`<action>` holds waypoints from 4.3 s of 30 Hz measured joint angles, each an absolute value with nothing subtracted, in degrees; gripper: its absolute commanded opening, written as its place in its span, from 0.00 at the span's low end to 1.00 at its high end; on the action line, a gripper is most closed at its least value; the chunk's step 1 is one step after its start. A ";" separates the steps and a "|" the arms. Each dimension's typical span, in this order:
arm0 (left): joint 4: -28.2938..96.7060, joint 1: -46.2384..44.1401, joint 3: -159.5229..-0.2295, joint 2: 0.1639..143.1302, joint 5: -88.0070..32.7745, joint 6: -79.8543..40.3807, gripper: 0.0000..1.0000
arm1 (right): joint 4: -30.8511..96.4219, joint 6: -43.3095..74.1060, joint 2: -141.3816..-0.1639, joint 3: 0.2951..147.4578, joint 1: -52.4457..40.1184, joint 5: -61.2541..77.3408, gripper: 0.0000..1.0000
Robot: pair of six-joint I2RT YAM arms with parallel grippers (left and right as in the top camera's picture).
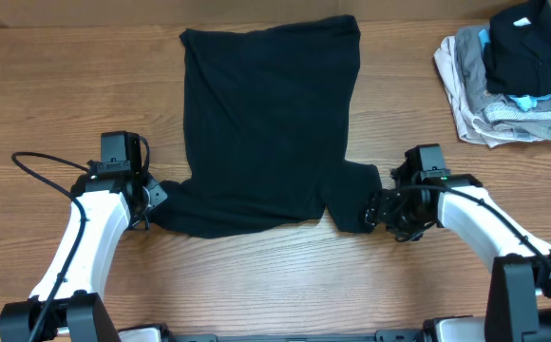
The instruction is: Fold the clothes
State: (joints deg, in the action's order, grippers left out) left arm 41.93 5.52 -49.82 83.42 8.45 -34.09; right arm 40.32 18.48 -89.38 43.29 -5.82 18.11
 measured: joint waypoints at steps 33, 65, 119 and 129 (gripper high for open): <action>51.83 14.79 -68.51 83.42 10.59 -26.50 0.04 | 69.01 17.54 -85.69 68.45 0.03 10.31 0.04; 52.27 14.79 -72.07 78.54 18.24 -25.21 0.04 | 71.00 13.43 -72.14 71.57 10.90 8.73 0.04; 43.66 -14.76 -60.58 89.69 -4.93 -19.38 0.62 | 49.54 13.50 -91.11 62.35 -26.37 12.64 0.79; 34.74 -17.93 -55.35 92.49 -2.46 -19.42 0.38 | 46.72 12.64 -96.14 61.82 -26.76 10.22 0.79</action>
State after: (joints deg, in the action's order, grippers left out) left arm 34.74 -17.93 -55.35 92.49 -2.46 -19.42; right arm 46.72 12.64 -96.14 61.82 -26.76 10.22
